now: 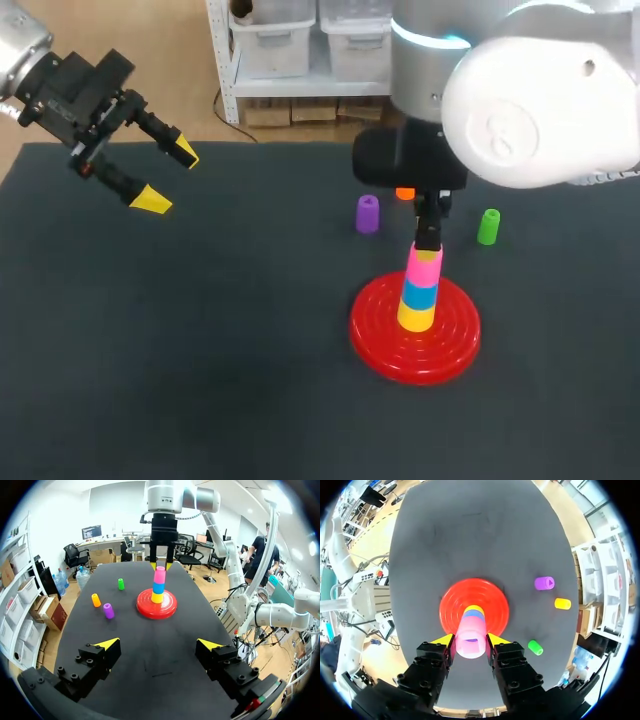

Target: Pick up and stack the cylinders on the red base in this order: pink,purple,orange,green

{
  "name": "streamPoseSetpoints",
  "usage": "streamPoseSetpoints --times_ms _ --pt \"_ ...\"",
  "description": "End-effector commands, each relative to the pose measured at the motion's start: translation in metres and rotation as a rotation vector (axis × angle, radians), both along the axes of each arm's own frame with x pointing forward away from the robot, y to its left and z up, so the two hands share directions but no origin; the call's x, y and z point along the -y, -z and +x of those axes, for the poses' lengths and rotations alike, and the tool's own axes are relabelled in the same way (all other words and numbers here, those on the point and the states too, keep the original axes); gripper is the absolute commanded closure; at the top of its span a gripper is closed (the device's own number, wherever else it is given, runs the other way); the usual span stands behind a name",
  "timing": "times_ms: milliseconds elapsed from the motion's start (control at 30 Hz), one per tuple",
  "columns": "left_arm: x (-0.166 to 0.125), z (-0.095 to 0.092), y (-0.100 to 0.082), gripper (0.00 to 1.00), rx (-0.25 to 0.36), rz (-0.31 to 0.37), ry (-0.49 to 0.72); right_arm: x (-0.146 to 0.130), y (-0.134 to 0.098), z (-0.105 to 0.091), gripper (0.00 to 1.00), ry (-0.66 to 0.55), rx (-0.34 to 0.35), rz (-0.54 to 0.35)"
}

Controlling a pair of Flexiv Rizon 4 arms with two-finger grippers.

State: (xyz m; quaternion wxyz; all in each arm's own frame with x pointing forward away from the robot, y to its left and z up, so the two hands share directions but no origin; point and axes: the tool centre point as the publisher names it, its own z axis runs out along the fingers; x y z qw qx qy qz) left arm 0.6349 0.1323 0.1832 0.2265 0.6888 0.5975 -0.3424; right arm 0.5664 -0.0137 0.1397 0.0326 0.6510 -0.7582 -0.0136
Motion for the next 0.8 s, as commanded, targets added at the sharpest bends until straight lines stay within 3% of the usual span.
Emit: streamPoseSetpoints --times_ms 33,233,267,300,333,567,800 --pt "-0.001 0.002 0.0 0.0 -0.002 0.001 0.005 -0.002 0.011 0.0 1.0 0.004 -0.008 -0.004" --pt "-0.001 0.002 0.0 0.0 -0.002 0.001 0.005 -0.002 0.005 0.004 1.0 0.0 0.006 0.017" --pt "-0.001 0.002 0.0 0.0 -0.002 0.001 0.005 -0.002 0.0 0.006 0.94 -0.004 0.011 0.022" --pt "-0.001 0.002 0.0 0.0 -0.002 0.001 0.005 -0.002 -0.005 0.007 0.57 -0.011 0.02 0.026" --pt "-0.001 0.002 0.0 0.0 -0.002 0.001 0.005 -0.002 -0.011 0.008 0.0 -0.02 0.032 0.028" --pt "-0.001 0.002 0.0 0.0 -0.002 0.001 0.005 0.004 -0.048 0.022 0.0 -0.041 0.082 0.038" --pt "-0.001 0.002 0.0 0.0 -0.002 0.001 0.005 0.022 -0.063 0.056 0.0 -0.038 0.108 0.018"
